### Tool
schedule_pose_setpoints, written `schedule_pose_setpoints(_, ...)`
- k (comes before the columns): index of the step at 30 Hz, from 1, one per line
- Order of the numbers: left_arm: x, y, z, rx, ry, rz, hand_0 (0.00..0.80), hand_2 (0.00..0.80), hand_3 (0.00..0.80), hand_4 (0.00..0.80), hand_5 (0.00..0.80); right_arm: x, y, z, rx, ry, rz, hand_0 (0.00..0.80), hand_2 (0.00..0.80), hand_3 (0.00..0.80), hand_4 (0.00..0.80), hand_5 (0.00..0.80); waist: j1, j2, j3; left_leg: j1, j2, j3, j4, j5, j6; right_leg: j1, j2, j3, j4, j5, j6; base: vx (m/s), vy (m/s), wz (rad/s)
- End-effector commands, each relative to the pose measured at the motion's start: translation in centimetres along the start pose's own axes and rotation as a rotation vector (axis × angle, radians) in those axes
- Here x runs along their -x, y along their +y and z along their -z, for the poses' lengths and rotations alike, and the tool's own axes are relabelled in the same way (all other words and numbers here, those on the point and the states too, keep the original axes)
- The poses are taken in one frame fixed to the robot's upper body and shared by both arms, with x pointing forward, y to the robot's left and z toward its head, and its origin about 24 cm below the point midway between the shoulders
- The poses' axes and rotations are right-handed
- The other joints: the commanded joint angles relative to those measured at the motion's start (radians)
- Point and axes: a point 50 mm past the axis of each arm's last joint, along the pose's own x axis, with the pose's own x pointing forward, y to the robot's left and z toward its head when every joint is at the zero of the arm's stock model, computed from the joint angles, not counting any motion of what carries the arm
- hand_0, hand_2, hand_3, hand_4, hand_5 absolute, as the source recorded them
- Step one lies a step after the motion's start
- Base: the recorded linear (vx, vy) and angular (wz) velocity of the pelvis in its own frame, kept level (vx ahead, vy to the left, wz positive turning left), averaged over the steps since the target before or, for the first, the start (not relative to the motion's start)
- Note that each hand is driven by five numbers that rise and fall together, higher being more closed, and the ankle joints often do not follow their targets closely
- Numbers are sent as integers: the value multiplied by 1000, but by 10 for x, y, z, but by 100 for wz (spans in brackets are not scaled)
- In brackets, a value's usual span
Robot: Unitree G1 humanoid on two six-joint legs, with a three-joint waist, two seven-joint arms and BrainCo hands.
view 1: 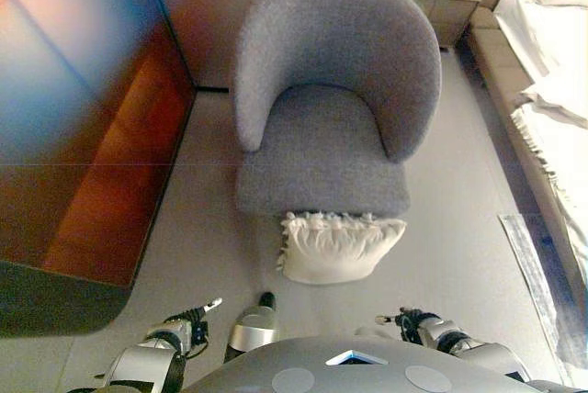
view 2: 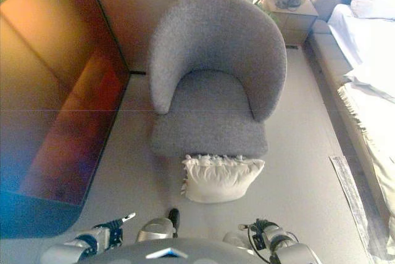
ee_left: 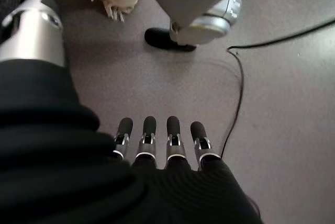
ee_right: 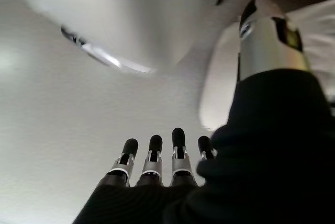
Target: Pick up the cushion and take it to the sofa
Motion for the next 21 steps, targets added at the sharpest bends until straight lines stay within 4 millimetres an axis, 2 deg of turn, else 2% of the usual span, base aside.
schedule_pose_setpoints(1, 1, 2, -1, 4, 37, -19, 0, 0, 0, 0, 0, 1, -19, -6, -50, -11, 83, 0, 0, 0, 0, 0, -23, 1, 27, -95, -9, 3, 99, -45, 28, -8, -1, -69, -230, 160, -14, 97, -177, -23)
schedule_pose_setpoints(3, 1, 1, -6, -17, 29, -22, 0, 0, 0, 0, 0, 1, -22, -11, -69, -29, 87, 0, 0, 0, 0, 0, -43, -5, 47, -81, -2, 3, 105, -58, 13, -35, -9, -72, -315, 180, -12, 90, -188, -16)
schedule_pose_setpoints(7, 0, 0, 0, 4, 16, -28, 0, 0, 0, 0, 0, 1, -25, -6, -109, -39, 94, 0, 0, 0, 0, 0, -85, -32, 62, -21, 8, 14, 111, -98, -17, -58, -46, -56, -445, 272, 22, 165, -149, -3)
schedule_pose_setpoints(9, 0, 0, 4, 47, 12, -41, 0, 0, 0, 0, 0, 1, -27, 0, -60, -35, 87, 0, 0, 0, 0, 0, -97, -32, 57, 9, 28, 13, 99, -103, -26, -40, -40, -38, -471, 261, 26, 227, -142, -11)
schedule_pose_setpoints(11, -1, -2, 9, 112, 10, -58, 0, 0, 0, 0, 0, 1, -27, 9, -16, -13, 83, 0, 0, 0, 0, 0, -98, -39, 44, 20, 41, 1, 101, -99, -38, 17, -22, -33, -517, 249, 19, 268, -166, -5)
schedule_pose_setpoints(13, -1, -3, 12, 153, -3, -75, 0, 0, 0, 0, 0, 1, -28, 14, 41, 5, 58, 0, 0, 0, 0, 0, -90, -49, 33, 20, 54, 0, 134, -107, -53, 59, -14, -52, -539, 239, 6, 233, -140, 12)
schedule_pose_setpoints(15, -1, -5, 9, 144, -22, -81, 0, 0, 0, 0, 0, 1, -29, 15, 39, 18, 70, 0, 0, 0, 0, 0, -80, -53, 37, -12, 66, -3, 217, -82, -71, 81, -3, -72, -551, 229, -17, 142, -79, 18)
schedule_pose_setpoints(17, -1, -10, 6, 157, -48, -84, 0, 0, 0, 0, 0, 1, -33, 10, 23, 15, 103, 0, 0, 0, 0, 0, -68, -51, 51, -72, 73, -16, 292, -61, -84, 80, -2, -85, -547, 222, -30, 0, 31, 35)
schedule_pose_setpoints(20, 4, -19, -21, 157, -160, -52, 0, 0, 0, 0, 0, 3, -45, -19, -12, -49, 177, 0, 0, 0, 0, 0, -41, -21, 112, -182, 115, -34, 257, 25, -119, 34, 7, -86, -522, 199, -33, -205, 126, 43)
schedule_pose_setpoints(21, 5, -19, -29, 165, -185, -47, 0, 0, 0, 0, 0, 5, -48, -27, -27, -74, 199, 0, 0, 0, 0, 0, -36, -20, 131, -189, 115, -30, 243, 7, -112, 20, 2, -92, -521, 198, -30, -143, 74, 16)
